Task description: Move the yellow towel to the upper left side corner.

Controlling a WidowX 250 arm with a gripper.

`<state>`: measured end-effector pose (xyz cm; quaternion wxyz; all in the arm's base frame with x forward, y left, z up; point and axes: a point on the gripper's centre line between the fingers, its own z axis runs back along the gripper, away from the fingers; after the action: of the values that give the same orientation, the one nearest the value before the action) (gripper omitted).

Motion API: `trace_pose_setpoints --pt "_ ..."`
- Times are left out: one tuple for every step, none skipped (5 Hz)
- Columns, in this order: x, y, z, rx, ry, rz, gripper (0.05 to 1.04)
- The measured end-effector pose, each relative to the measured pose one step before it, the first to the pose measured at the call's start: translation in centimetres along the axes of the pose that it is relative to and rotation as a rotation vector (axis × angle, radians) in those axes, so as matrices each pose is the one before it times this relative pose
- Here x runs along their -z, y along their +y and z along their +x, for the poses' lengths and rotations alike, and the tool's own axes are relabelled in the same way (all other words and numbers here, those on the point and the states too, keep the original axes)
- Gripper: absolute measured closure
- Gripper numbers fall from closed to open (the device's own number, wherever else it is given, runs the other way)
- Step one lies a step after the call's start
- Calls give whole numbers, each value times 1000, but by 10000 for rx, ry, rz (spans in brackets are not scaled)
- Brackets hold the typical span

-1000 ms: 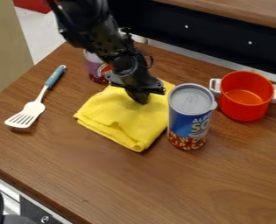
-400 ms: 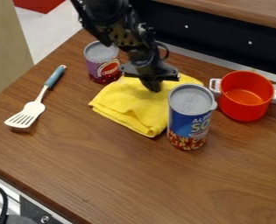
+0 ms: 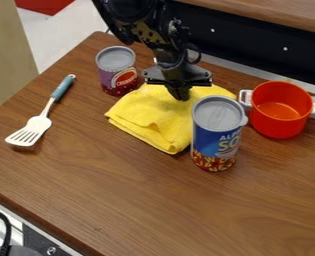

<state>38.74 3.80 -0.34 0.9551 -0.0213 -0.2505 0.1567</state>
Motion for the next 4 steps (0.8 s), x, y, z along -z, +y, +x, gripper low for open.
trace_pose_setpoints --pt "-2131 -469 968 -90 -340 -188 1032" --pt "-2216 -693 479 -387 -842 140 1032" --pt "-1276 -6 38 130 42 -241 1032" --pt "-29 1619 -1127 176 543 574 1032"
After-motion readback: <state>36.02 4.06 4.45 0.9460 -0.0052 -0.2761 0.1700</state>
